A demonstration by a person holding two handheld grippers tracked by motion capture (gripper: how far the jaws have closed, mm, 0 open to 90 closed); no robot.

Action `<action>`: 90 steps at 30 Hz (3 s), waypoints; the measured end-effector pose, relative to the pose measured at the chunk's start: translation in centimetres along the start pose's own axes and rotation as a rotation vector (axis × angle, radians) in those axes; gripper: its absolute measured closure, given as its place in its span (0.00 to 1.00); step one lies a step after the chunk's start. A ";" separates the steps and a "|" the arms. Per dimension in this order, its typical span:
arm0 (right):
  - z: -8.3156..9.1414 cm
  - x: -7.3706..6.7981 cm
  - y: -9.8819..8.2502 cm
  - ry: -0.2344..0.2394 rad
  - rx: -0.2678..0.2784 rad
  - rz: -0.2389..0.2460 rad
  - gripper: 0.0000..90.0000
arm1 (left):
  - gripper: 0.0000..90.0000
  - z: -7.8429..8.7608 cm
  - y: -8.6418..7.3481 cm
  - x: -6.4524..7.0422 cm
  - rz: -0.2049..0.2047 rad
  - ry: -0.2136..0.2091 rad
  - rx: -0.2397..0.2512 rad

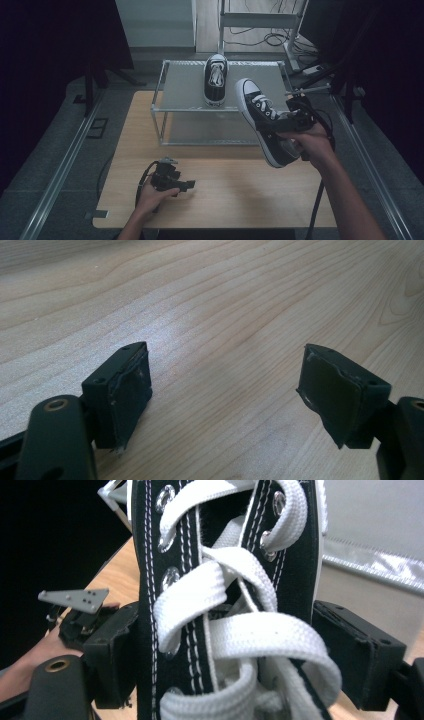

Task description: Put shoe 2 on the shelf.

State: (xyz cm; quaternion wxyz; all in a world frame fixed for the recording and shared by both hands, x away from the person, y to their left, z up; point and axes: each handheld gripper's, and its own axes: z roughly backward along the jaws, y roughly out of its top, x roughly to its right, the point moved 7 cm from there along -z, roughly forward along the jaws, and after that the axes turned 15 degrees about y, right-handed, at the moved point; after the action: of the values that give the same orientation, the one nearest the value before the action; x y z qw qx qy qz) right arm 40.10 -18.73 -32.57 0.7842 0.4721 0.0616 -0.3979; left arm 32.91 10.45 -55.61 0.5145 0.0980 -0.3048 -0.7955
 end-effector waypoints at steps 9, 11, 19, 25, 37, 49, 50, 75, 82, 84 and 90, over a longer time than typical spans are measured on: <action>-0.4 1.4 2.9 -0.042 0.039 -0.056 0.20 | 0.23 0.0 0.0 0.0 0.005 -0.005 0.001; -0.5 1.6 3.1 -0.047 0.039 -0.061 0.20 | 0.23 0.0 0.0 0.0 0.006 -0.006 0.001; -1.5 2.8 4.9 -0.079 0.039 -0.105 0.20 | 0.23 0.0 0.0 0.0 0.005 -0.011 -0.002; -2.4 3.8 6.5 -0.105 0.041 -0.142 0.20 | 0.23 0.1 0.0 0.0 0.006 -0.015 -0.001; -4.5 5.5 10.8 -0.186 0.053 -0.224 0.20 | 0.23 0.3 0.2 0.0 0.019 -0.031 0.009; -6.9 6.8 13.5 -0.226 0.050 -0.283 0.20 | 0.23 0.6 0.4 -0.3 0.027 -0.044 0.017; -6.9 6.8 13.5 -0.226 0.050 -0.283 0.20 | 0.23 0.6 0.4 -0.3 0.027 -0.044 0.017; -10.3 10.2 15.0 -0.274 0.112 -0.475 0.20 | 0.23 0.8 0.4 -0.6 0.043 -0.048 0.027; -10.8 10.4 14.9 -0.279 0.109 -0.476 0.20 | 0.23 0.8 0.4 -0.7 0.044 -0.047 0.028; -10.8 10.3 14.9 -0.280 0.111 -0.479 0.20 | 0.23 0.8 0.4 -0.7 0.043 -0.047 0.026; -10.6 10.5 15.0 -0.282 0.118 -0.490 0.20 | 0.23 0.8 0.4 -0.6 0.043 -0.046 0.026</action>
State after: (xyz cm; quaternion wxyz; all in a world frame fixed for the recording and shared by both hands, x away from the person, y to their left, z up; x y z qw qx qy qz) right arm 60.43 -12.75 -32.96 0.6368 0.4281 0.0407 -0.6400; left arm 33.10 11.20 -54.81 0.5229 0.0801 -0.3289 -0.7823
